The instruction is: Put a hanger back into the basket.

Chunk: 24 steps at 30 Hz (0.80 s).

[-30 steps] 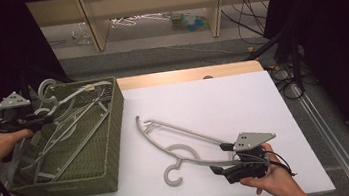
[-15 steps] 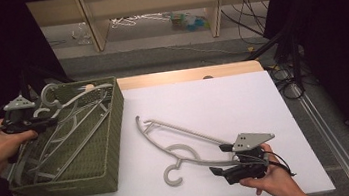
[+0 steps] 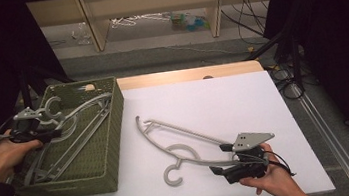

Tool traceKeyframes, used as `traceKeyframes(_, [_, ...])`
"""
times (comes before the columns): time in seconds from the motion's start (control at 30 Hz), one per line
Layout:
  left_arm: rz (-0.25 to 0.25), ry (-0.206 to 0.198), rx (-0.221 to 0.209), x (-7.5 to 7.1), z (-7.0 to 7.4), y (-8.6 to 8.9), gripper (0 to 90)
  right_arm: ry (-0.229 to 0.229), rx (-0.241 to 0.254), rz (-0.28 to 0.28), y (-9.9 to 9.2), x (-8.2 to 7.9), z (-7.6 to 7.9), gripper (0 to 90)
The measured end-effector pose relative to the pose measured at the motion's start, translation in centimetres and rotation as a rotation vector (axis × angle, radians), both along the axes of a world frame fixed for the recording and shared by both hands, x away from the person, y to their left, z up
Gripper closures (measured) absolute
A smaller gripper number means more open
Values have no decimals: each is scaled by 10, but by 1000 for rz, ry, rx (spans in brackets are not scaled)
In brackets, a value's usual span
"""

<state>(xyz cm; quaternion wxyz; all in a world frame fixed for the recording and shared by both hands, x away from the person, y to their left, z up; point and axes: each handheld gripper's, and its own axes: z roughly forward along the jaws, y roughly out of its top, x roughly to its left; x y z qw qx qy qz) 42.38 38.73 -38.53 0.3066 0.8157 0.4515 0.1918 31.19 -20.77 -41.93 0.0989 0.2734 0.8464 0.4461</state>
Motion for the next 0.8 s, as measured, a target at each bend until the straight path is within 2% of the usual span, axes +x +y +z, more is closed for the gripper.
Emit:
traceKeyframes(0.1, [18, 7, 10, 1, -2, -2, 775, -2, 0, 1, 0, 0, 0, 235])
traceKeyframes(0.2, [66, 19, 26, 1, -3, -2, 747, -5, 1, 2, 0, 0, 0, 235])
traceKeyframes(0.3, [89, 31, 24, 3, -5, 0, 732, -2, 0, 1, 0, 0, 0, 235])
traceKeyframes(0.43, [138, 19, 50, 4, -8, 2, 707, -3, -1, -1, -1, 0, 0, 235])
traceKeyframes(0.53, [164, 26, 58, 3, -9, 6, 715, 0, -2, -2, -1, 0, 0, 235])
traceKeyframes(0.6, [161, 43, 81, 2, -9, 9, 717, -2, -3, 0, -1, 1, -1, 235])
traceKeyframes(0.63, [162, 40, 72, 2, -11, 10, 717, -1, -3, 0, -1, 1, -1, 235])
traceKeyframes(0.7, [165, 52, 87, 1, -11, 13, 717, -3, -3, 1, 0, 1, -1, 235])
traceKeyframes(0.8, [186, 54, 81, 1, -13, 13, 705, -1, -4, 1, 0, 0, -1, 235])
